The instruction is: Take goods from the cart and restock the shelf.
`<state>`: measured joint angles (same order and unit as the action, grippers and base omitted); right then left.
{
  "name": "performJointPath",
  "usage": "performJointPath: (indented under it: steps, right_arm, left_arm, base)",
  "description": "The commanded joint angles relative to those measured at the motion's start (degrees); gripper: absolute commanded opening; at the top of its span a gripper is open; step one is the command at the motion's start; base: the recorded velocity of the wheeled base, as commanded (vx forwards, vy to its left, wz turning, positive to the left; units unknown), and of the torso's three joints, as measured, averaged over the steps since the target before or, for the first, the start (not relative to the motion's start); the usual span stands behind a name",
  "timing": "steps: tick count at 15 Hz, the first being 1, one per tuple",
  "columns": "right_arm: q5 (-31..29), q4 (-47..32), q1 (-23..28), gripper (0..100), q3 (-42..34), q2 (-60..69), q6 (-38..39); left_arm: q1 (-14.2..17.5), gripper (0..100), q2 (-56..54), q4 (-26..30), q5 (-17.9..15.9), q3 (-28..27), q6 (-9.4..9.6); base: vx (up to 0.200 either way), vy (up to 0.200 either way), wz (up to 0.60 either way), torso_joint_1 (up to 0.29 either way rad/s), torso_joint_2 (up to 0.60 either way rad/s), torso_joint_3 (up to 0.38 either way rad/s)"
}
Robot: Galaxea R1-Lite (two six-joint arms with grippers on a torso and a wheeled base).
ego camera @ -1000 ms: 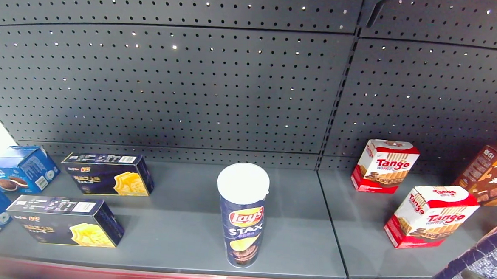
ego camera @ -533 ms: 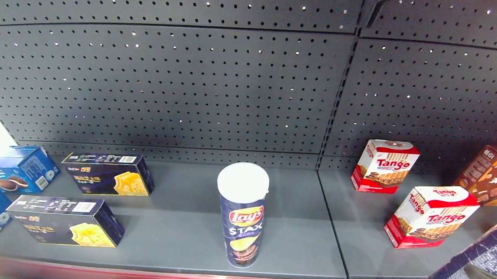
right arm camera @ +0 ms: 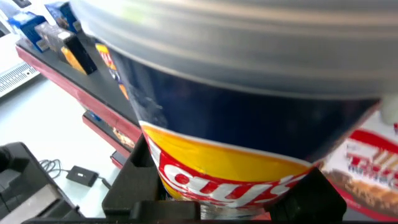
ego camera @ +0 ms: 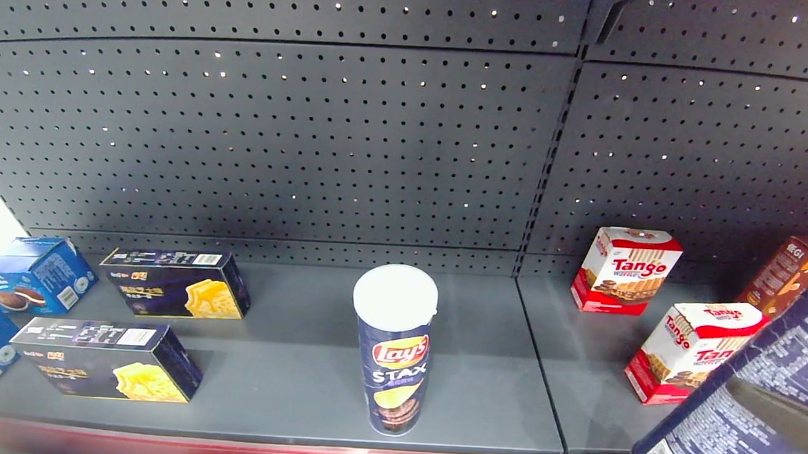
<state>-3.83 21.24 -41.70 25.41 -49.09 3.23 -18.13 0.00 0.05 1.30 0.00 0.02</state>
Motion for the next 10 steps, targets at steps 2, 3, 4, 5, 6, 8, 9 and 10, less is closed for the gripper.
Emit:
performJointPath:
  steps: [2,3,4,5,6,8,9,10]
  right_arm:
    - [0.49,0.21,0.04,0,5.0,-6.63,0.2]
    - [0.4,0.3,0.04,0,5.97,-8.21,0.55]
    - [0.22,0.39,0.04,0,6.41,-9.27,0.72]
    - [0.22,0.39,0.04,0,6.41,-9.27,0.72]
    - [-0.39,2.23,0.13,0,6.32,-12.26,0.81]
    - [-3.55,6.1,0.04,0,6.32,-16.83,0.81]
    - [-4.52,8.21,0.04,0,6.24,-19.2,0.99]
    - [-4.7,9.0,0.13,0,6.32,-20.34,1.16]
  left_arm:
    - [0.11,100,0.0,-0.05,0.1,-0.09,-0.38]
    - [0.02,100,0.0,-0.05,0.28,-0.09,-0.38]
    - [0.02,100,0.0,-0.05,0.19,-0.09,-0.38]
    - [0.02,100,0.0,-0.05,0.19,-0.09,-0.38]
    - [0.02,100,0.0,-0.05,0.28,-0.09,-0.38]
    - [0.11,100,0.0,-0.05,0.28,-0.09,-0.38]
    - [0.02,100,0.0,-0.05,0.28,-0.09,-0.38]
    - [0.02,100,0.0,-0.05,0.28,-0.09,-0.38]
  base:
    - [0.0,0.0,0.0,0.0,0.0,0.0]
    - [0.0,0.0,0.0,0.0,0.0,0.0]
    - [0.0,0.0,0.0,0.0,0.0,0.0]
    - [0.0,0.0,0.0,0.0,0.0,0.0]
    - [0.0,0.0,0.0,0.0,0.0,0.0]
    - [0.0,0.0,0.0,0.0,0.0,0.0]
    - [0.0,0.0,0.0,0.0,0.0,0.0]
    - [0.0,0.0,0.0,0.0,0.0,0.0]
